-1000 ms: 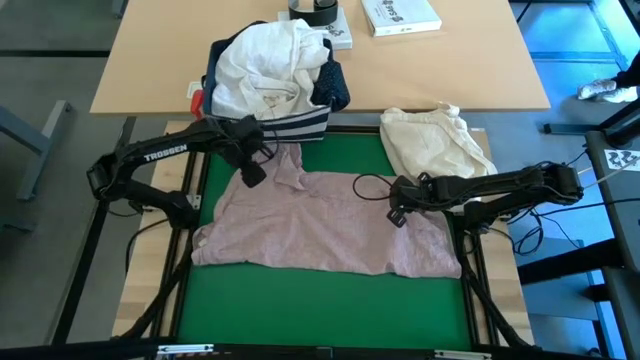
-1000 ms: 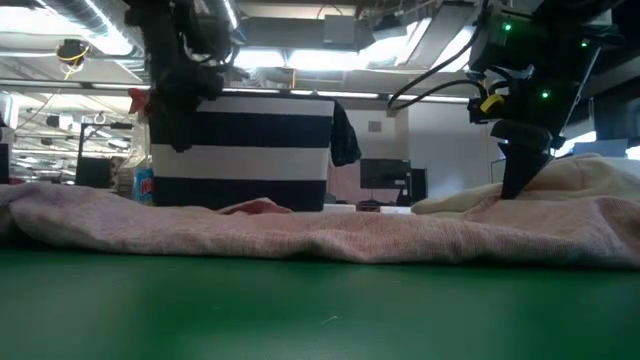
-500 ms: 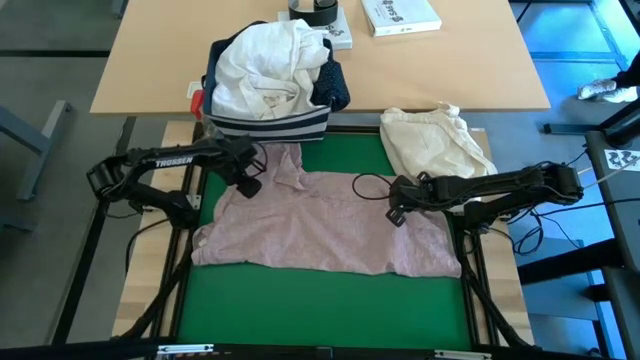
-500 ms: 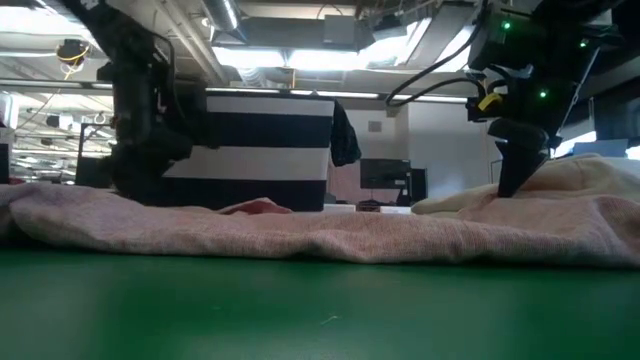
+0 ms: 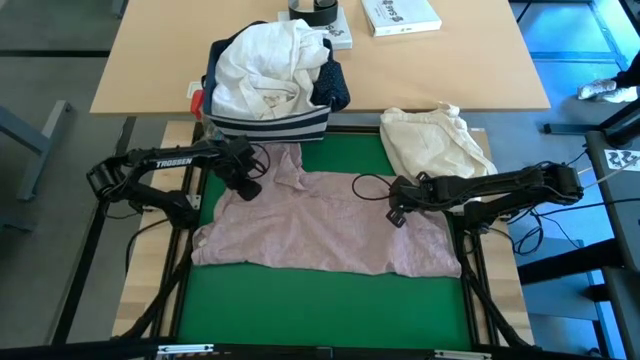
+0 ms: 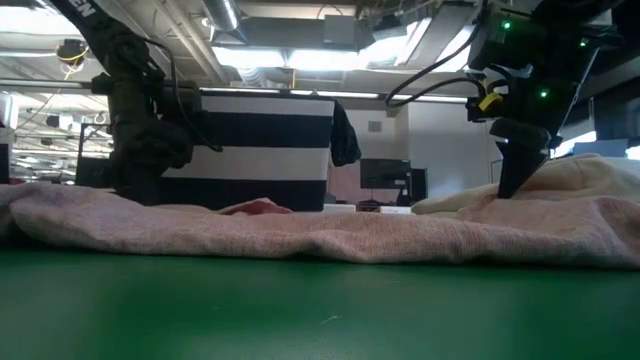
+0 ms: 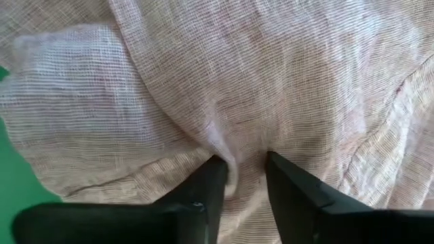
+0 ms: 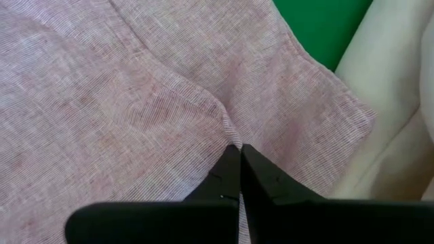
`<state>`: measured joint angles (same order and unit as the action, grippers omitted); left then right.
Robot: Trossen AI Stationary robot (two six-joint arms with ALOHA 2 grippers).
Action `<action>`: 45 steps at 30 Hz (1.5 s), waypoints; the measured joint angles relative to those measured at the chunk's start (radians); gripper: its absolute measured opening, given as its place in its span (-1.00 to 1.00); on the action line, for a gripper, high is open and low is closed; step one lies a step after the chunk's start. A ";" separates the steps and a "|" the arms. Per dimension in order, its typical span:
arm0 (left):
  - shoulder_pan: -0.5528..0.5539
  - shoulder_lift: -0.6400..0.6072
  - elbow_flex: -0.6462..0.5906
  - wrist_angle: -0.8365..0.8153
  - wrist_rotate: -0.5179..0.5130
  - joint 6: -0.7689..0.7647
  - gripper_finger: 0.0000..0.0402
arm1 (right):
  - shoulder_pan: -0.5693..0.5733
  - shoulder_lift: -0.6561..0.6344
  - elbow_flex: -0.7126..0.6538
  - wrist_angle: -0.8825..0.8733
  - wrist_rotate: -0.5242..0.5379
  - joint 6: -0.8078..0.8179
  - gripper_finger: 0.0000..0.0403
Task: Fold laundry
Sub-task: Fold the red polo
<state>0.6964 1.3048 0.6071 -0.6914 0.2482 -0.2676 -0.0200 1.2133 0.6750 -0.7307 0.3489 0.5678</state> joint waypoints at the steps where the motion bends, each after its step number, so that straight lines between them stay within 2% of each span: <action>1: 0.000 0.000 0.000 0.000 -0.002 0.008 -0.59 | 0.000 0.000 0.000 0.000 0.000 0.000 -1.00; 4: 0.000 0.000 0.004 -0.010 -0.026 0.015 -0.76 | 0.000 0.000 0.000 0.000 0.000 0.000 -1.00; 8: -0.011 -0.025 0.065 -0.076 -0.126 0.020 -0.97 | 0.000 0.000 0.000 0.000 0.000 0.000 -1.00; 14: -0.016 -0.079 0.184 -0.214 -0.398 0.016 -0.99 | 0.000 0.000 0.000 0.000 0.000 0.000 -1.00; 17: 0.015 -0.077 0.181 -0.244 -0.449 0.024 -0.99 | 0.000 0.000 0.000 0.000 0.000 0.000 -1.00; 26: 0.057 -0.074 0.122 -0.163 -0.401 0.065 -0.91 | 0.000 0.000 0.000 0.000 0.001 0.000 -1.00; 32: 0.056 -0.074 0.130 -0.147 -0.346 0.124 -0.64 | 0.000 0.000 0.000 0.004 0.014 0.005 -1.00; 36: 0.050 -0.079 0.239 -0.280 -0.249 0.124 -0.43 | 0.000 0.000 0.000 -0.005 0.002 0.008 -0.91; 41: -0.047 -0.139 0.405 -0.390 -0.165 0.125 -0.30 | 0.000 -0.005 0.106 -0.169 -0.137 -0.031 -0.58; 45: -0.165 -0.213 0.441 -0.415 -0.060 0.070 -0.28 | 0.001 -0.008 0.248 -0.322 -0.312 -0.075 -0.38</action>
<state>0.5318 1.0916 1.0478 -1.1064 0.1884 -0.1980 -0.0189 1.2049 0.9227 -1.0523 0.0365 0.4931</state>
